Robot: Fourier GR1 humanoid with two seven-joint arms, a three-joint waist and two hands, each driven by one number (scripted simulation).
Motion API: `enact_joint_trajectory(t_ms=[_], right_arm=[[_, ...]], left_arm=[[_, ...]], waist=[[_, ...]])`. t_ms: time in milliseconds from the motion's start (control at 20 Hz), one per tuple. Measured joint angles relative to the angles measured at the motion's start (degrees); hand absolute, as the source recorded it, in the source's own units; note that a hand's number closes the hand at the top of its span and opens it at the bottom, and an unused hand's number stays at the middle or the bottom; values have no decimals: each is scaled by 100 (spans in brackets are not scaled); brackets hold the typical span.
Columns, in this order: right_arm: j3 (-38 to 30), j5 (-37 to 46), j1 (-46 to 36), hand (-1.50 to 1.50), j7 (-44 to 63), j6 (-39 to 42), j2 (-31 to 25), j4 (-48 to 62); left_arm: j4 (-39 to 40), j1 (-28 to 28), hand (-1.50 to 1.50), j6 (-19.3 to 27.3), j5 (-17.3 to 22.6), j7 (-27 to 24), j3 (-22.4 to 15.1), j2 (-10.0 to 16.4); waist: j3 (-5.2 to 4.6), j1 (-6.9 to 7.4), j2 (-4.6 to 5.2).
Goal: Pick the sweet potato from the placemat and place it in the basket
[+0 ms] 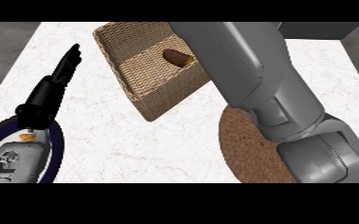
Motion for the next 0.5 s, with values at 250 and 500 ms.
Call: enact_joint_trajectory(t_ms=[250, 500], right_arm=[[-189, 468, 89, -150, -15, -1159, -180, -279], [-384, 951, 397, -150, 46, -1928, -419, -728]], left_arm=[[-93, 102, 0, 29, -16, 53, 22, 4], [-79, 252, 0, 44, 13, 43, 145, 54]], waist=[[3, -86, -39], [9, -287, -109]])
